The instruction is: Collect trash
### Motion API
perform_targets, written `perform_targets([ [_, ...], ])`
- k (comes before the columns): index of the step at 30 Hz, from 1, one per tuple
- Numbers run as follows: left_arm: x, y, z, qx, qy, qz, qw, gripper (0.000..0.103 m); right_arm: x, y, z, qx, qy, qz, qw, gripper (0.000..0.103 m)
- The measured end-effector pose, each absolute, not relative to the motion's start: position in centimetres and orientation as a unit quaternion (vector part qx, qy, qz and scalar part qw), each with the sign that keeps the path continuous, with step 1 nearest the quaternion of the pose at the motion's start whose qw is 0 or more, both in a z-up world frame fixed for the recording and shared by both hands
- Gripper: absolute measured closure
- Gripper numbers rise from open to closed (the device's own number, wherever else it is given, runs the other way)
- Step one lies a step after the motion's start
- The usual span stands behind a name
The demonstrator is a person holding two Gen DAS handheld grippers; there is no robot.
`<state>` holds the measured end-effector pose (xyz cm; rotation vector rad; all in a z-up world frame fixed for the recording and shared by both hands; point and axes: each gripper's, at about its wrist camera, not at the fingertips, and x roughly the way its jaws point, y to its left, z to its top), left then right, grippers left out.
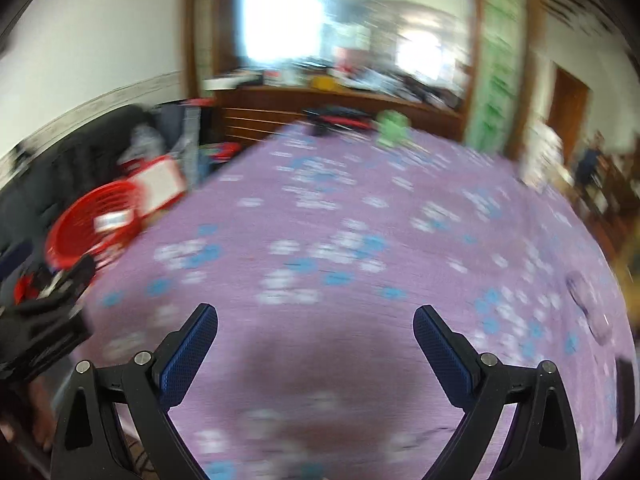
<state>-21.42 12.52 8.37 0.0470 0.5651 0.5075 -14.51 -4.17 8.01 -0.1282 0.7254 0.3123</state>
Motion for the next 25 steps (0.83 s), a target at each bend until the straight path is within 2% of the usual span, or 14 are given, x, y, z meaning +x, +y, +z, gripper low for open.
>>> perform_targets([
  [8,-10.7,2.2,5.9,0.047,0.393,0.064,0.916,0.0,-7.0,-16.5,3.9,0.003,0.432,-0.011,0.902,0.002],
  [16,-4.5,-4.6,1.8,0.056,0.481,-0.004,0.875,0.001,-4.8,-21.2,1.2,0.032,0.471,-0.031,0.881,0.001],
  [25,-4.2,-5.1,0.9,0.063,0.466,-0.011,0.882,0.001,-4.2,-19.5,0.6,0.007,0.487,-0.017,0.873,0.0],
])
